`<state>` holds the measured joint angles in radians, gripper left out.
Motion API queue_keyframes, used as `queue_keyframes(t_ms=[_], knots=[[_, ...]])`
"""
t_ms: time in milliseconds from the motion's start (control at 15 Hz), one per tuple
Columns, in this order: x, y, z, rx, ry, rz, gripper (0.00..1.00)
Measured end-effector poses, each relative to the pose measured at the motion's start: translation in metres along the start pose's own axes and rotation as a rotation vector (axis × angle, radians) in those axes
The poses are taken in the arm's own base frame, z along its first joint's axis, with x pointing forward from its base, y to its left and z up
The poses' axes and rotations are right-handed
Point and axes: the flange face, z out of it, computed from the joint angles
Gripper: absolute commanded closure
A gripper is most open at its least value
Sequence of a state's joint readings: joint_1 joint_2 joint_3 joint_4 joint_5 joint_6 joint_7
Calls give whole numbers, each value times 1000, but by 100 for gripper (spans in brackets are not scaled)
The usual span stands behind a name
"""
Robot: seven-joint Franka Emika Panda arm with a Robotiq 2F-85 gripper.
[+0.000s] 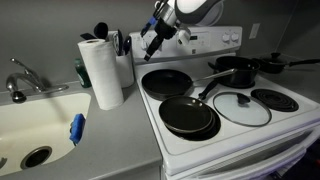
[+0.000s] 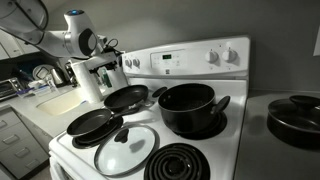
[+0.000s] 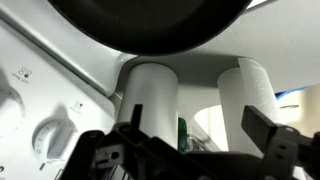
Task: Push the button on the left side of the stove
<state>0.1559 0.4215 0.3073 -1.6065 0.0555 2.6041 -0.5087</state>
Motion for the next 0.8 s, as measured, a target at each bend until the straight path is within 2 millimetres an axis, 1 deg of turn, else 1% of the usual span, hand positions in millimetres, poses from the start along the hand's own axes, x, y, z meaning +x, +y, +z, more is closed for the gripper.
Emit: queue_keyframes(t_ms=[200,333,400,533,600,733,800], knots=[[21,11,-8,-32,29,-47,47],[33,23,-14,-54,46,-66,62],[39,28,-16,-62,55,-77,69],[50,36,-21,-76,70,-95,82],[55,38,-22,-84,79,-102,90],[63,42,-23,-100,95,-113,100],[66,44,-22,-108,101,-118,100]])
